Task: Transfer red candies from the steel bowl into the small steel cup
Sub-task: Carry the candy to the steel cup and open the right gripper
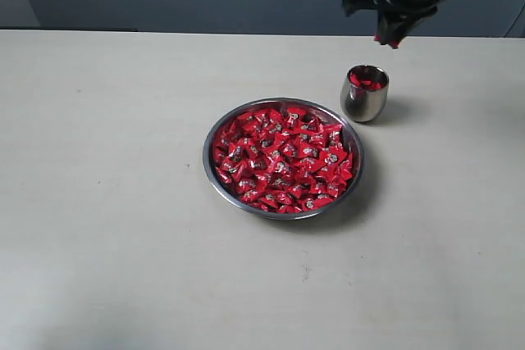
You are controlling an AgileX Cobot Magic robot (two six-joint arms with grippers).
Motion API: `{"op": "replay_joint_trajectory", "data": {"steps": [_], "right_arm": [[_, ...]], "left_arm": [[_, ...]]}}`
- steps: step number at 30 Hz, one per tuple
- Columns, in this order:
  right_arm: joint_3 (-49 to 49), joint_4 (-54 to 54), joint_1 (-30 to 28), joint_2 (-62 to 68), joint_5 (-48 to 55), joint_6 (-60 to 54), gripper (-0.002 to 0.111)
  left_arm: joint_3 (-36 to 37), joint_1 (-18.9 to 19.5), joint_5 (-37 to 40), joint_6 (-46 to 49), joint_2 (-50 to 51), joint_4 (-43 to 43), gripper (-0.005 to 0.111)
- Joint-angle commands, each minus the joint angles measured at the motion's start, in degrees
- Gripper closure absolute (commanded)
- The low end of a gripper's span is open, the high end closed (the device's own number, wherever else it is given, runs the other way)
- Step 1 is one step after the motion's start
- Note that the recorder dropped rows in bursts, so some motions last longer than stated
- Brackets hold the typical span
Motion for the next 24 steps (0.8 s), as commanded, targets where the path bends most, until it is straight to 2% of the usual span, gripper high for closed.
{"op": "replay_joint_trajectory", "data": {"steps": [1,7,11,24], "right_arm": [[-0.25,6.16,-4.29,1.16,-1.55,-3.86,0.109],[-0.25,10.72,-3.04,4.72,-3.72,-7.11,0.109],[-0.25,7.24,-1.25,7.08,-5.47,-7.11,0.109],[-0.25,3.34,-1.51,7.84,-8.74,-5.71,0.109]], "left_arm": [[-0.48,-0.02,-0.46,-0.15,-0.27,0.11,0.106],[-0.48,-0.02,-0.46,-0.15,-0.27,0.11,0.106],[-0.48,-0.02,-0.46,-0.15,-0.27,0.11,0.106],[-0.48,-0.02,-0.46,-0.15,-0.27,0.11,0.106]]}}
